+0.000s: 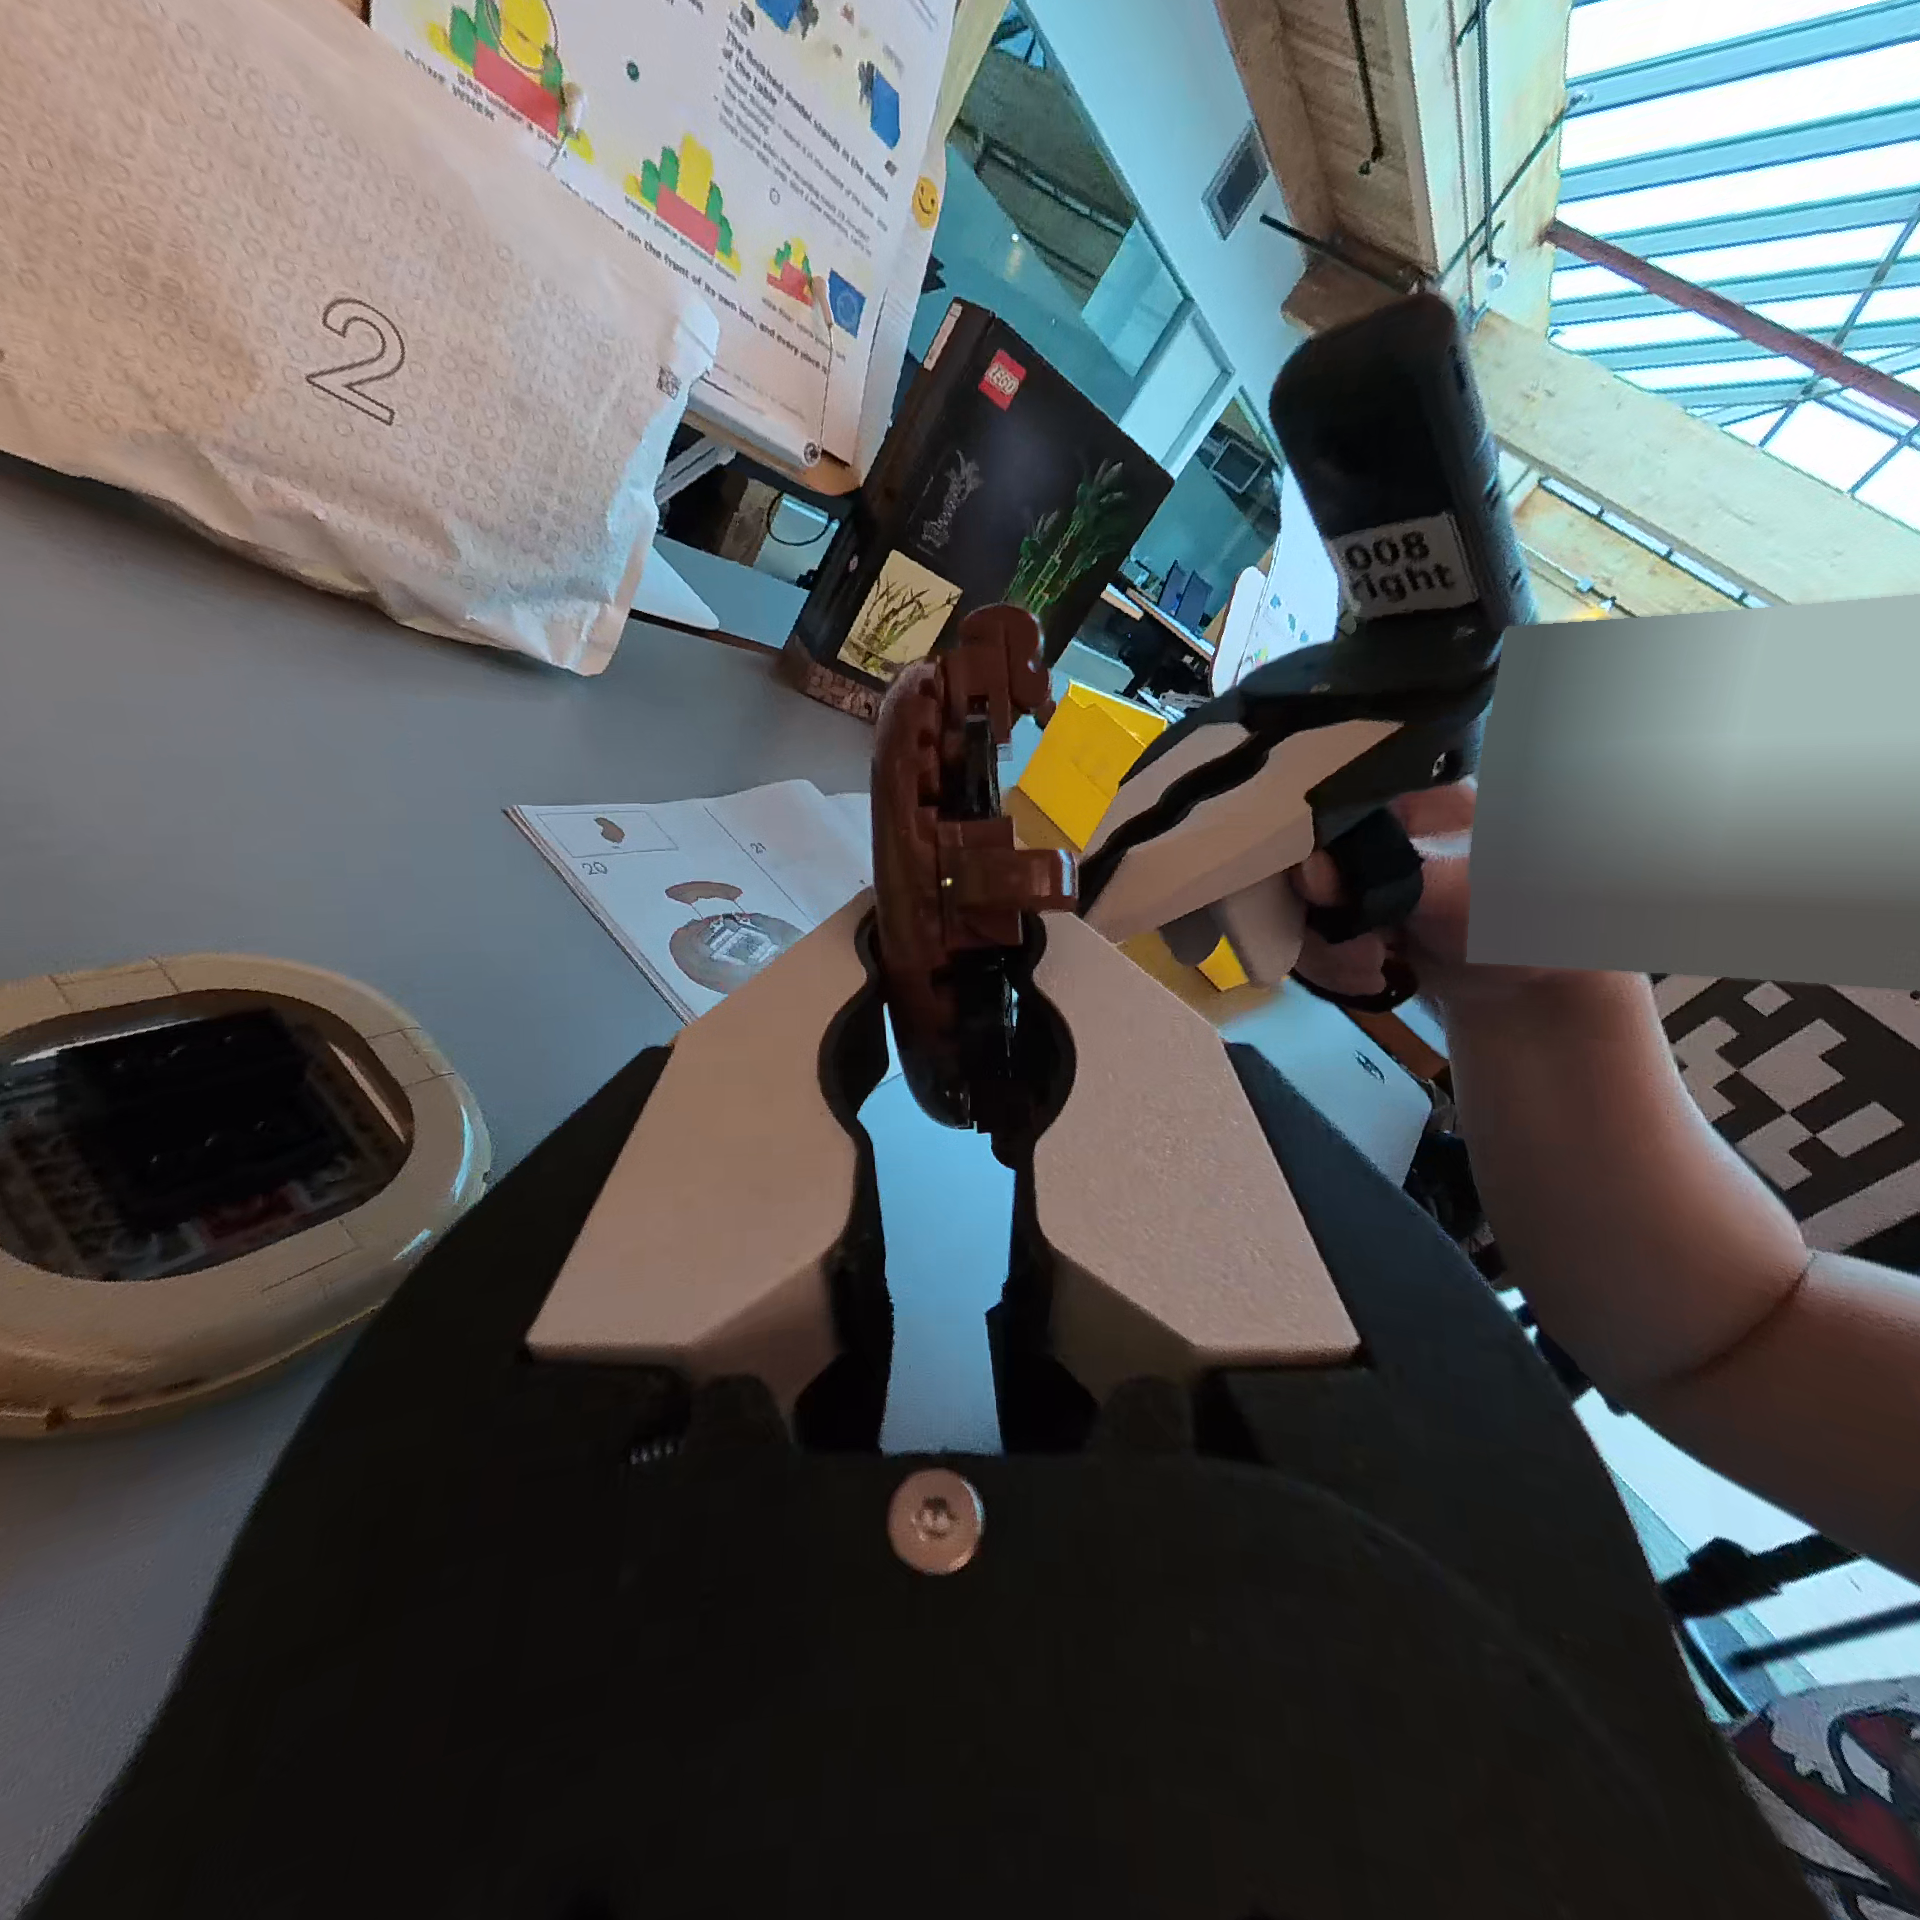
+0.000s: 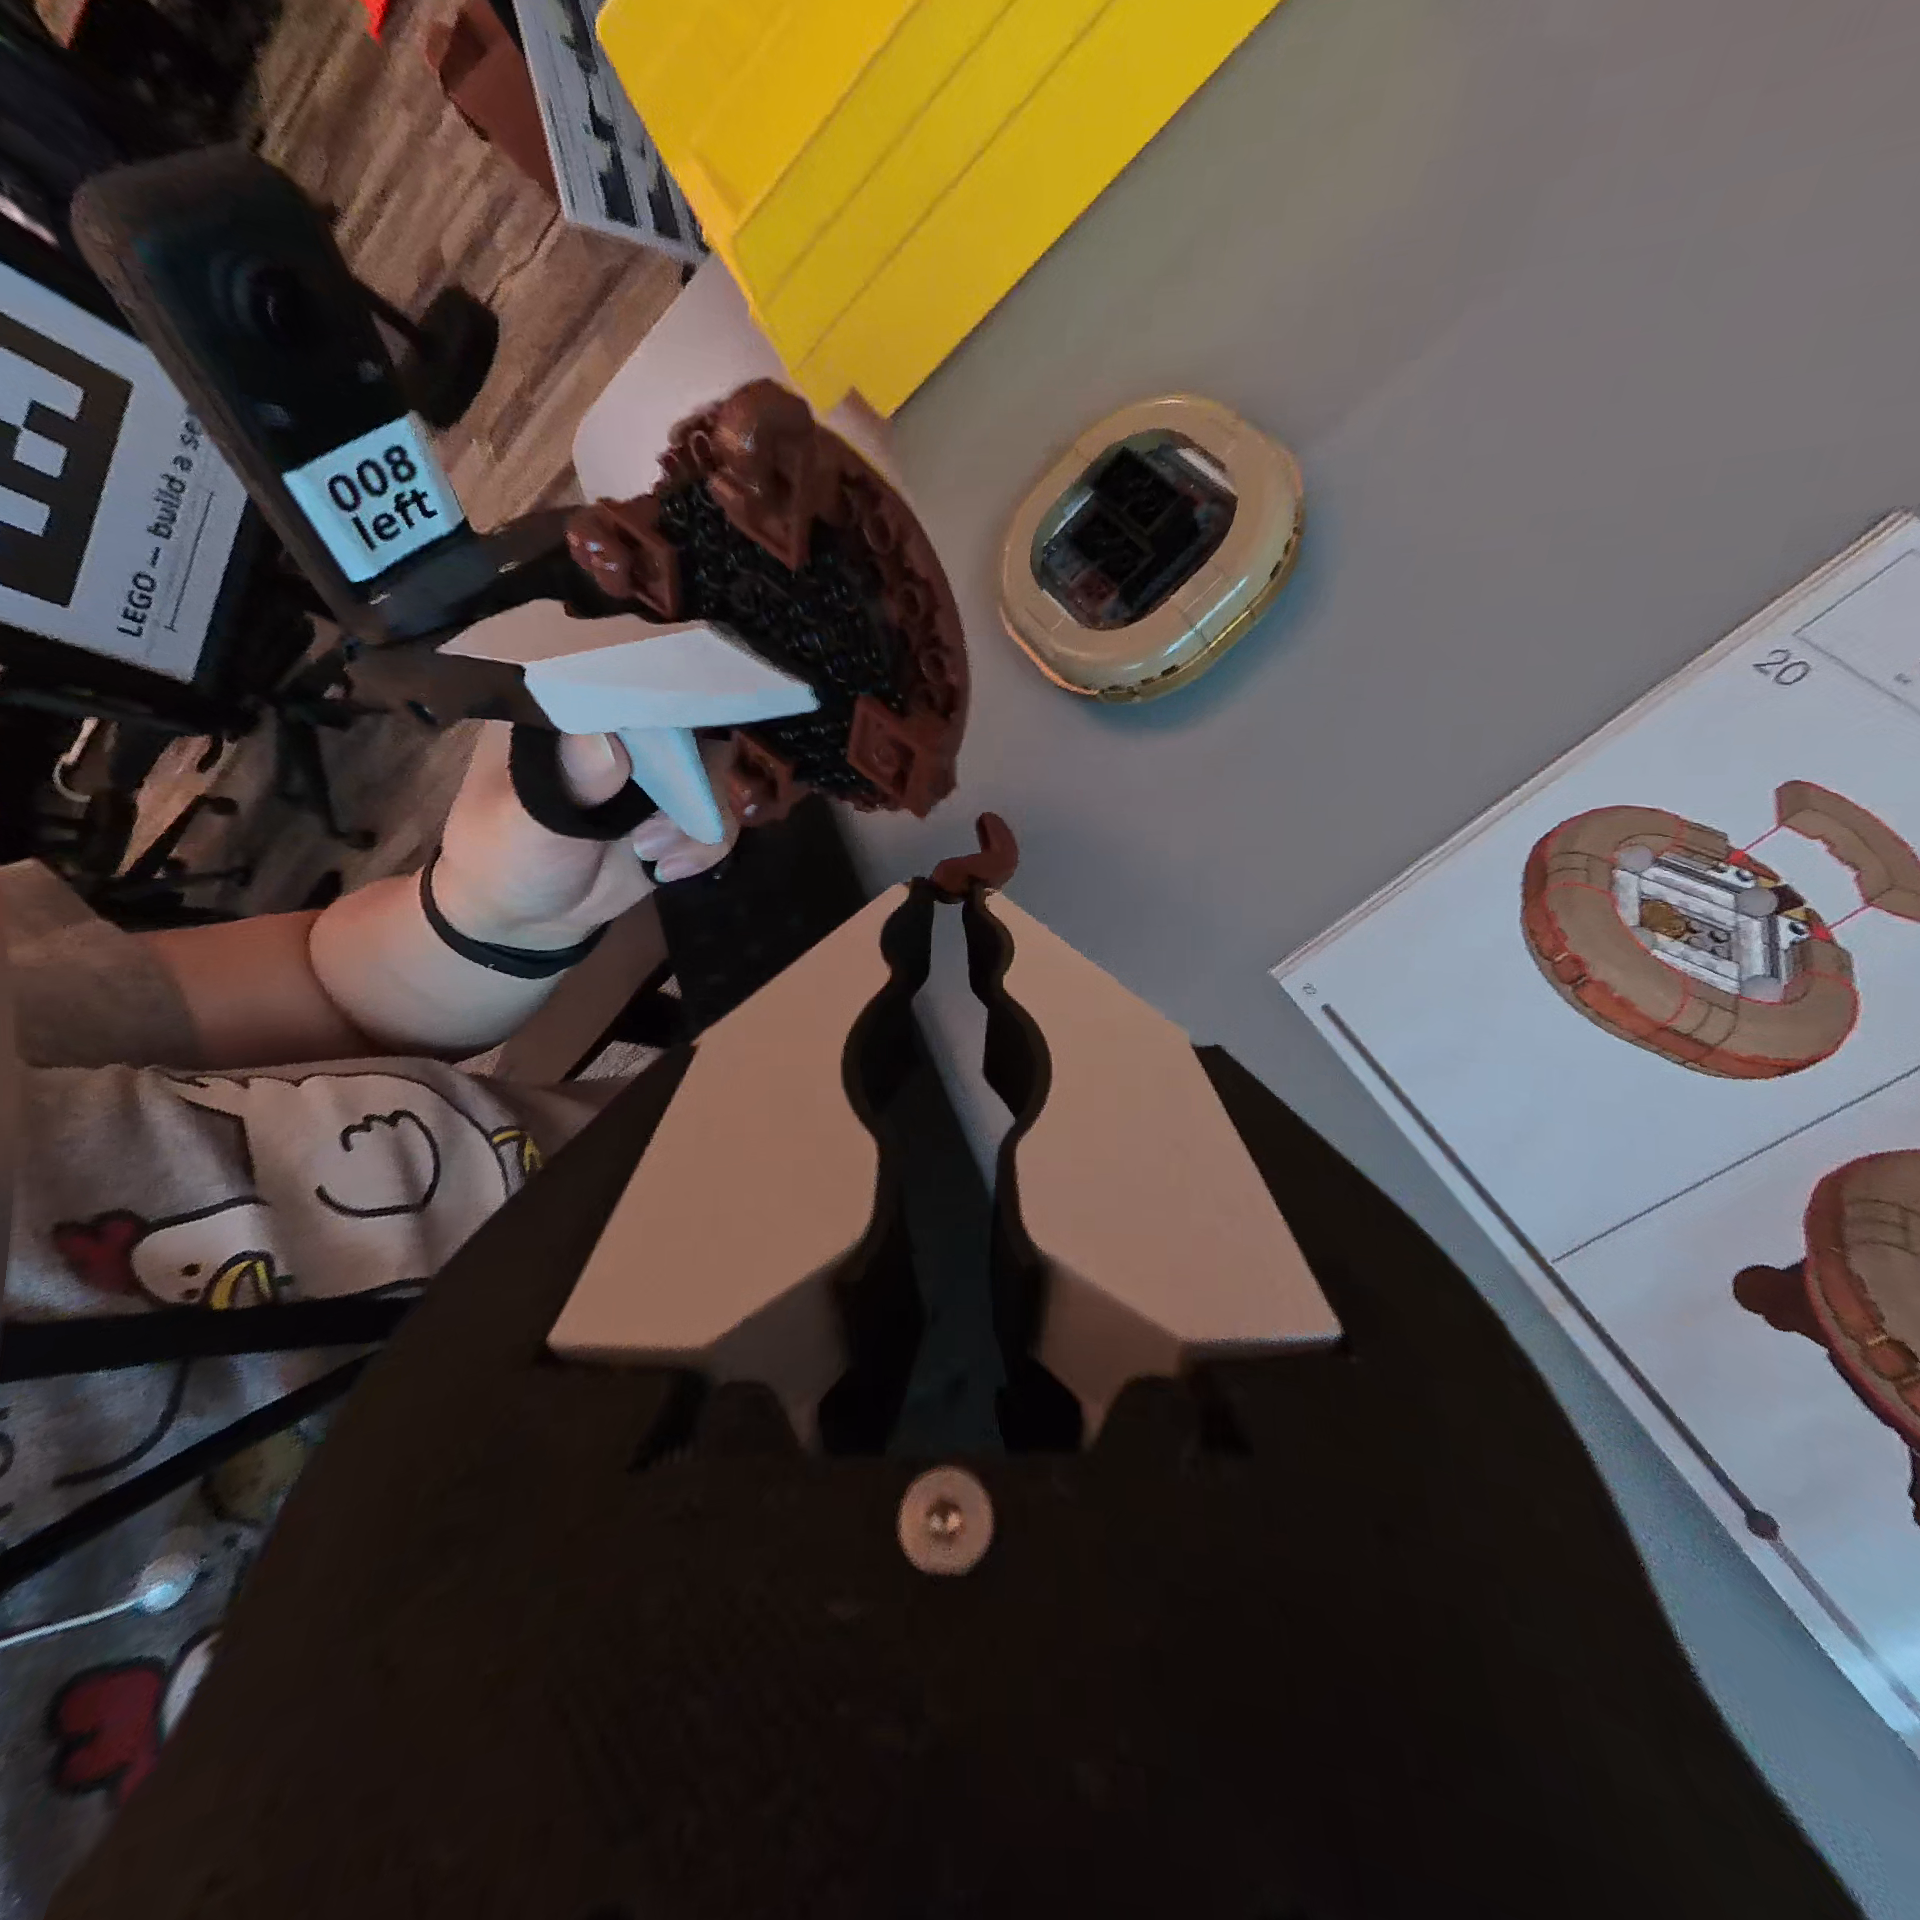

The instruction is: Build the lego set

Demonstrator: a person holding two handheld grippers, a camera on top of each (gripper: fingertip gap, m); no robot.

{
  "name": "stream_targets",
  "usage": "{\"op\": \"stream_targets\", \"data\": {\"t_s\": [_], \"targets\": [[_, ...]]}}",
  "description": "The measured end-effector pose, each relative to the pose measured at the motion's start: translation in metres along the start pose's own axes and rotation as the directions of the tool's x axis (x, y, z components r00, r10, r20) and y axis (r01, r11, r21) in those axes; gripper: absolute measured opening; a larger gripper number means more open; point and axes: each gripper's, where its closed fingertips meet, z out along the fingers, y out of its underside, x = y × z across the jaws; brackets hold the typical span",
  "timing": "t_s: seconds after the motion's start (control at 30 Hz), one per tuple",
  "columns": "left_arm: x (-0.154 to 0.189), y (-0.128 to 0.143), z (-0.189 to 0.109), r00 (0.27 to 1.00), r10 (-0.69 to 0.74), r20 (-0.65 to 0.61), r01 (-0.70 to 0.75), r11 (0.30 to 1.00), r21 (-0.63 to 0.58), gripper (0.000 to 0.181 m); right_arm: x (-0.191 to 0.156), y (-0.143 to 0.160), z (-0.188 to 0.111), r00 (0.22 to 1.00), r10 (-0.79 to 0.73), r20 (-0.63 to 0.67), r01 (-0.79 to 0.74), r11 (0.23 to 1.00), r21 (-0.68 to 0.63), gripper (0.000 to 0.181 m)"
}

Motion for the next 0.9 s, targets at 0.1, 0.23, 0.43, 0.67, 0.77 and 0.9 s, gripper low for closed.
{"op": "stream_targets", "data": {"t_s": [0.1, 0.23, 0.43, 0.67, 0.77, 0.9], "targets": [[0.001, 0.002, 0.003, 1.000, -0.030, -0.005, 0.030, 0.999, -0.013, 0.016, -0.002, -0.005, -0.003, 1.000, -0.003, -0.024, 0.001, 0.998, -0.069, 0.006], [0.003, 0.003, 0.007, 0.999, -0.035, -0.009, 0.035, 0.999, -0.019, 0.016, -0.003, -0.006, -0.004, 0.999, 0.006, -0.048, -0.015, 0.980, -0.197, 0.006], [0.001, 0.001, 0.010, 0.999, -0.048, -0.008, 0.048, 0.999, -0.024, 0.016, -0.002, -0.009, -0.006, 0.997, 0.015, -0.077, -0.040, 0.942, -0.332, 0.004], [-0.019, -0.003, -0.009, 0.996, -0.089, 0.032, 0.089, 0.996, -0.002, 0.016, 0.042, 0.042, -0.009, 0.963, -0.016, -0.269, -0.133, 0.840, -0.527, 0.004], [-0.032, -0.008, -0.023, 0.993, -0.097, 0.066, 0.096, 0.995, 0.015, 0.016, 0.055, 0.076, 0.005, 0.931, -0.135, -0.340, -0.137, 0.734, -0.666, 0.004], [-0.038, -0.020, -0.046, 0.991, -0.090, 0.099, 0.085, 0.995, 0.050, 0.016, 0.078, 0.104, 0.016, 0.875, -0.243, -0.419, -0.209, 0.592, -0.778, 0.005]]}}
